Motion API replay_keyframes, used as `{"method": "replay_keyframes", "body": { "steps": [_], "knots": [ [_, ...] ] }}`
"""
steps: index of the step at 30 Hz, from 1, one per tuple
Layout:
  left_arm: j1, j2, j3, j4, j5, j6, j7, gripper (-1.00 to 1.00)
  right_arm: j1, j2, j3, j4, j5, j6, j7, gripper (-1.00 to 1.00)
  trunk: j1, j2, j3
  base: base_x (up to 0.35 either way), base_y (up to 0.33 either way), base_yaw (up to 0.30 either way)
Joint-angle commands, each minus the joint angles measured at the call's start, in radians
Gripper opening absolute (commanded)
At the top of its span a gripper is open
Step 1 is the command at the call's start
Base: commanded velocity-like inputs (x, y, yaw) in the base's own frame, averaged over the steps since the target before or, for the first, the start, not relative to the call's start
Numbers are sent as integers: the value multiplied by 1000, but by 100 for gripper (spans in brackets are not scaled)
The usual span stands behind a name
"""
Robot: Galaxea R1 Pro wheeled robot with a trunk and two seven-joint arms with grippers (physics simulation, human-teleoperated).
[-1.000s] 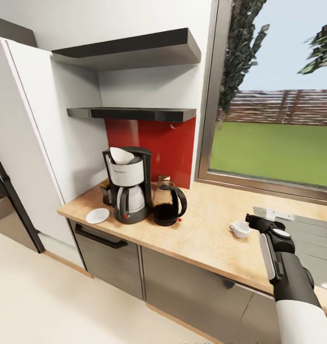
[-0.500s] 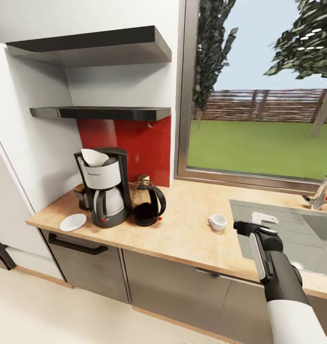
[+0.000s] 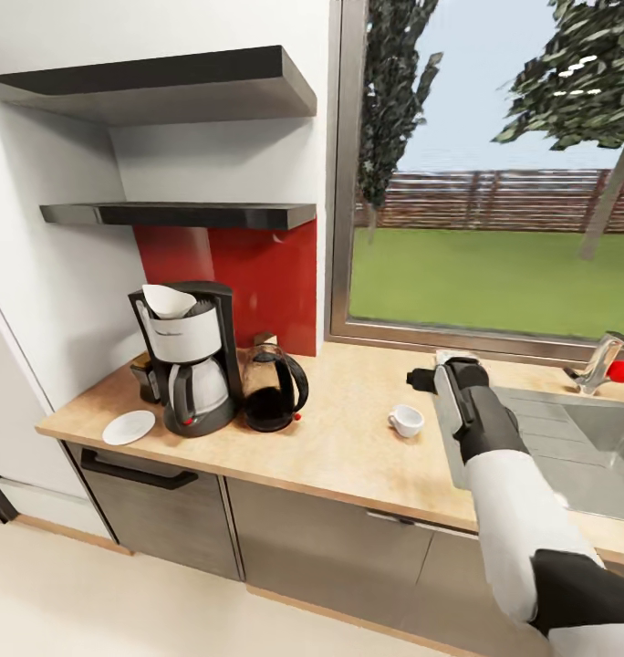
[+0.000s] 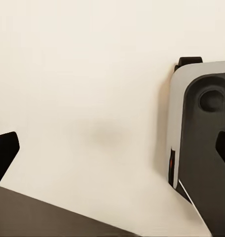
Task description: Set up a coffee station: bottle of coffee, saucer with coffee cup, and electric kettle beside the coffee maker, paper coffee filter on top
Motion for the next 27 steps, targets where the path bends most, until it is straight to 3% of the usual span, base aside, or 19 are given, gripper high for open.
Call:
{"method": "replay_keyframes", "body": {
  "steps": [1,5,12,19,24,27],
  "knots": [
    [1,0,4,1,-6,10,3,100,-55,31,-1,58,-1,1,0,100,1,-2,-2,0,0,0],
    [28,1,7,0,-4,13,3,100,-69,46,-1,81,0,-1,0,100,1,-2,-2,9,0,0],
    [36,0,6,0,-3,15,2,100,-71,35,-4,182,4,-58,-2,100,1,-2,-2,298,0,0],
    [36,-2,6,0,-3,15,2,100,-68,21,-3,190,5,-60,-3,100,1,-2,-2,312,-43,0],
    [36,-4,6,0,-3,14,2,100,-67,19,-3,243,4,-73,-3,100,1,-2,-2,100,-39,-99],
    [36,-5,6,0,-3,13,3,100,-66,18,-3,325,5,-161,-3,100,1,-2,-2,18,-7,-257]
  ]
}}
